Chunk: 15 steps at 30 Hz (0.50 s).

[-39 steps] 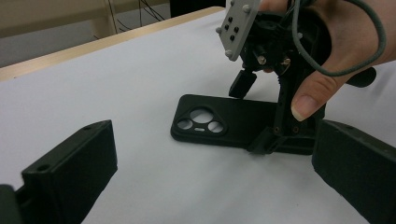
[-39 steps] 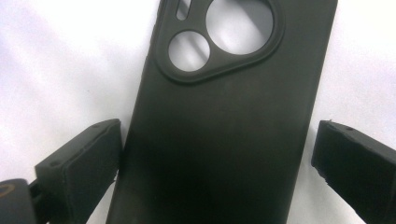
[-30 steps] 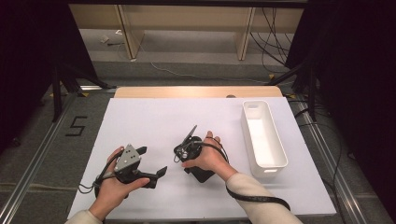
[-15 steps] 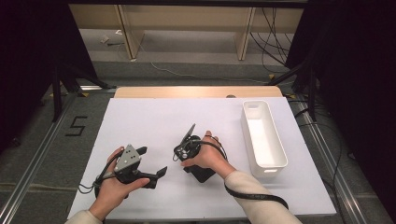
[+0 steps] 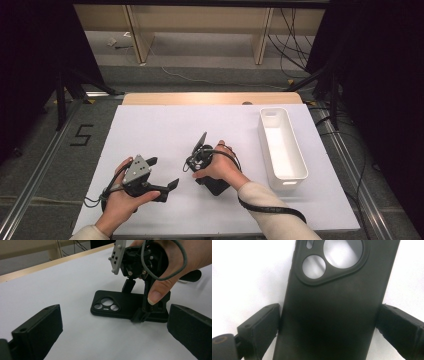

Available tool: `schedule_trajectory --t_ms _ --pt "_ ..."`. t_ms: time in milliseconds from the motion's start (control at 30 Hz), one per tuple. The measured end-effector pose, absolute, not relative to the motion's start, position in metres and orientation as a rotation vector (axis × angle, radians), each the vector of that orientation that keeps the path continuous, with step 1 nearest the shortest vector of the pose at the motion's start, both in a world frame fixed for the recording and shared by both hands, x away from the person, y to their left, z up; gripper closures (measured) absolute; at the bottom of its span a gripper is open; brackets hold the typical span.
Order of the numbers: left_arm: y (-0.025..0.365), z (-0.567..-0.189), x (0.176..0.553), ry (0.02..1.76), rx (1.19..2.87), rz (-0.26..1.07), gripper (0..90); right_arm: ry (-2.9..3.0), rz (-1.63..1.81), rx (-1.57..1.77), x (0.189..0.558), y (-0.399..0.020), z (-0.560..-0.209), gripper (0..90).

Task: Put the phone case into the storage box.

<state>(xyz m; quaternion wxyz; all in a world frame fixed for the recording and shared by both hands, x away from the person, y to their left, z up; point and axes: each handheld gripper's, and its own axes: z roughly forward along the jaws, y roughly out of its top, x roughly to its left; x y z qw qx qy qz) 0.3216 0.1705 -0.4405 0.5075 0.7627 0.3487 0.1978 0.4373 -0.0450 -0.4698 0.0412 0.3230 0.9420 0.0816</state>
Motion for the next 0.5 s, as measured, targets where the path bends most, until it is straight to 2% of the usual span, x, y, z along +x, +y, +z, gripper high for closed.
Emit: schedule_trajectory --t_ms 500 --pt "0.1709 -0.4407 0.3217 0.844 1.843 0.479 0.0 2.875 0.234 1.011 0.4368 -0.0426 -0.4693 11.0"
